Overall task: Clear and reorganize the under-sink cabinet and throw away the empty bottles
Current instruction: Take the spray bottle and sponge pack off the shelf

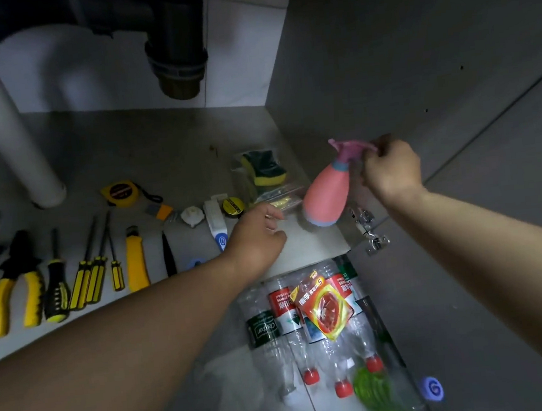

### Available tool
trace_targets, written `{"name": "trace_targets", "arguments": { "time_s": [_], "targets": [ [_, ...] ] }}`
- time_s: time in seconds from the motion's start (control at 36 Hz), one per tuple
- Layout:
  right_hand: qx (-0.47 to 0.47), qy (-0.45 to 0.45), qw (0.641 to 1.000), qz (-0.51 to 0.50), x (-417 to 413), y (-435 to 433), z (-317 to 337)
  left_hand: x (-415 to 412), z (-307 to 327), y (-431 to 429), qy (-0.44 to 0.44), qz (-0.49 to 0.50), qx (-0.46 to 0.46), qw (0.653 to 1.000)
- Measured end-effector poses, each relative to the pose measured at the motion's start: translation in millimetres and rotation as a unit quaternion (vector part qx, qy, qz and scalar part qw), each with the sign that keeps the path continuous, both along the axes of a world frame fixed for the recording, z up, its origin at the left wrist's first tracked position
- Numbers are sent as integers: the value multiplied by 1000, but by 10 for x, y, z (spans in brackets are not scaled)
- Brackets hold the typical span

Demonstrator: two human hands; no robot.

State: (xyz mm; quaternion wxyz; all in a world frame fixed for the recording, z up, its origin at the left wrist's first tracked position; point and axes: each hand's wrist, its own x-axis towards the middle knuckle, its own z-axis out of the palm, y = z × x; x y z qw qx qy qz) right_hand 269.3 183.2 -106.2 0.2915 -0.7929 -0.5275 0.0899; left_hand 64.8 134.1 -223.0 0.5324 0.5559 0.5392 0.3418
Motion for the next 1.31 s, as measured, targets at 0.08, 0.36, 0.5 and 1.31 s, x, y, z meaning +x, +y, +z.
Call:
{"name": "trace_targets", "arguments": {
  "time_s": [0.08, 0.36, 0.5, 1.31],
  "targets": [
    [33, 45, 997, 55, -82, -134, 155, 42, 97, -57, -6, -21, -2, 1000],
    [-60, 304, 932, 190, -606, -203, 72, -216, 133, -113, 3, 5, -20, 1000],
    [-81, 341, 930, 109, -561, -1, -316, -519, 66, 20, 7, 117, -35, 992],
    [-216, 375, 901, -31, -739, 870, -1530, -1063, -27, 364, -99, 213, -83, 968]
  ]
}}
